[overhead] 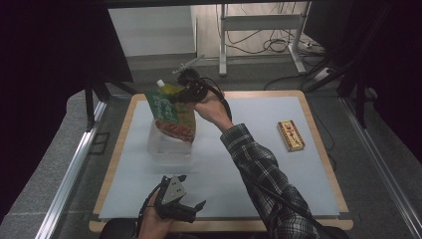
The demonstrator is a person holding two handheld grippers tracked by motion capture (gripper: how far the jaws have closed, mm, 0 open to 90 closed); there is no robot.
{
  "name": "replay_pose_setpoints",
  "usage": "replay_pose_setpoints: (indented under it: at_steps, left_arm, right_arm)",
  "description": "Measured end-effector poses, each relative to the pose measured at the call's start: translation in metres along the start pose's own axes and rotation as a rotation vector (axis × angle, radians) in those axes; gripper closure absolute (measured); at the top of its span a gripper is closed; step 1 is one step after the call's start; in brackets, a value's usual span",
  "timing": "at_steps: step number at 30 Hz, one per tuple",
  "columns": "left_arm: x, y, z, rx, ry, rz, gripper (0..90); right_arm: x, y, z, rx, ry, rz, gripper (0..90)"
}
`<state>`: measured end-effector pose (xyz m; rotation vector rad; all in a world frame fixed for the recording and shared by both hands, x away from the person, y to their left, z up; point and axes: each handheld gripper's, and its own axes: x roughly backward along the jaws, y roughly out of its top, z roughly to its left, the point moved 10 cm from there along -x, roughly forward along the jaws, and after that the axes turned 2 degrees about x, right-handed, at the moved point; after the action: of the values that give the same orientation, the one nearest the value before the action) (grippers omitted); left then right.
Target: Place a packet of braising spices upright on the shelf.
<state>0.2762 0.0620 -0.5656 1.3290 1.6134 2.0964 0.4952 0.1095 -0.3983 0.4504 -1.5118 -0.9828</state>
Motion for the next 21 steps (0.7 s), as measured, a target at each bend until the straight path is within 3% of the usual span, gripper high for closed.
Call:
replay_pose_setpoints:
  at_steps: [6,14,21]
  left_arm:
    - [0.0,0.0,0.0,-0.001,-0.002,0.001,1.2]
    - [-0.002,0.0,-0.002,-0.001,-0.004,0.002,1.2]
    - [-0.002,0.0,-0.001,-0.002,0.001,0.003,1.2]
  right_arm:
    - [0.003,-0.001,-0.009,-0.001,-0.05,0.006,86.5]
    - [0.01,-0.003,-0.012,0.038,-0.106,0.005,65.9]
    - [0.019,-0.011,-0.016,0.057,-0.131,0.012,54.7]
